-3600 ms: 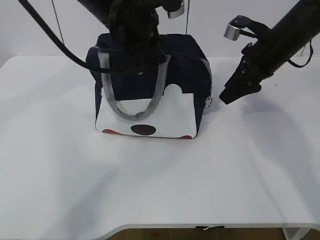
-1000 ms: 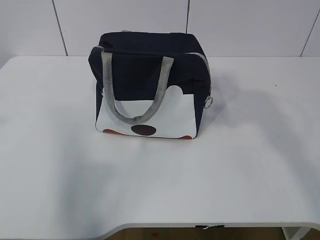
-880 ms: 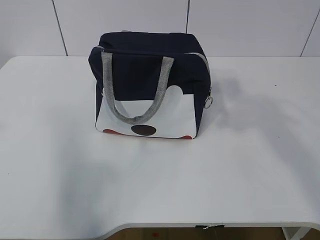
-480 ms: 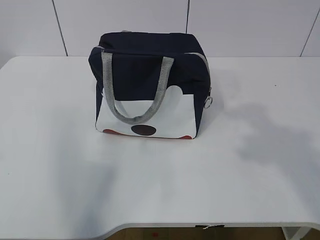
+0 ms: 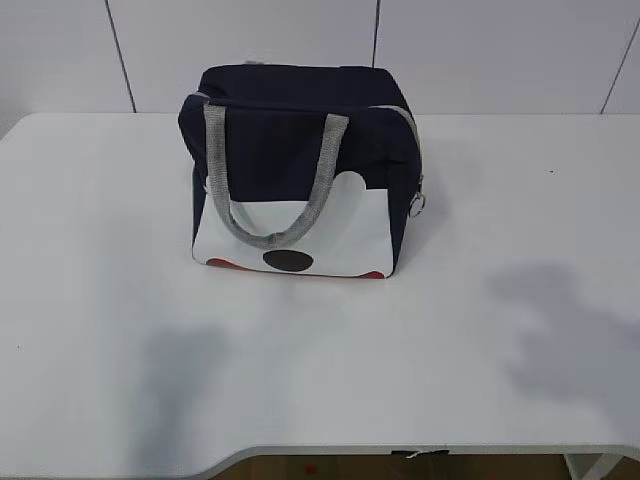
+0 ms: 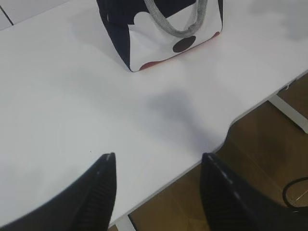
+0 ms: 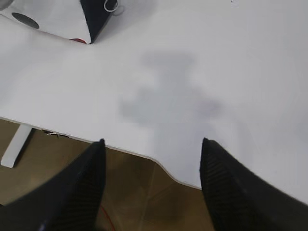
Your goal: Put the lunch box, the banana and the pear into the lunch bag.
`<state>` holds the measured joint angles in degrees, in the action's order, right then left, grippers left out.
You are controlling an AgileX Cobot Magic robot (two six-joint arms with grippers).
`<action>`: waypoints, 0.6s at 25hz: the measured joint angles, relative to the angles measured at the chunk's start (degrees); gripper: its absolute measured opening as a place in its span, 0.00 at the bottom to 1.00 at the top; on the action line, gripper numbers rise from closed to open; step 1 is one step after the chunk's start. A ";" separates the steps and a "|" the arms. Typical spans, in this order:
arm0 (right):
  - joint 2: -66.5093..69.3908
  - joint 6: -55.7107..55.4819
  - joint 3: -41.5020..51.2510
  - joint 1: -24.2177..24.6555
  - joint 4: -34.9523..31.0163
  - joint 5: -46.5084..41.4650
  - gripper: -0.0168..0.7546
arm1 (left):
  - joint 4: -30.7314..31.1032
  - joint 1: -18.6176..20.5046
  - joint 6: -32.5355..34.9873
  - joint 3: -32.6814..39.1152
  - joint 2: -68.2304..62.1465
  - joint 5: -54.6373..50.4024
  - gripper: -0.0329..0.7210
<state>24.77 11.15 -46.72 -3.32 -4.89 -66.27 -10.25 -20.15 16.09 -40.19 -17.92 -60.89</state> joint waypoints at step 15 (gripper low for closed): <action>-24.57 -0.22 14.70 0.00 0.38 -1.36 0.66 | -0.83 0.00 0.00 8.72 13.08 -0.34 0.58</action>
<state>0.20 10.93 -32.02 -3.32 -4.51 -67.63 -11.08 -20.15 16.09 -31.48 -4.84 -61.23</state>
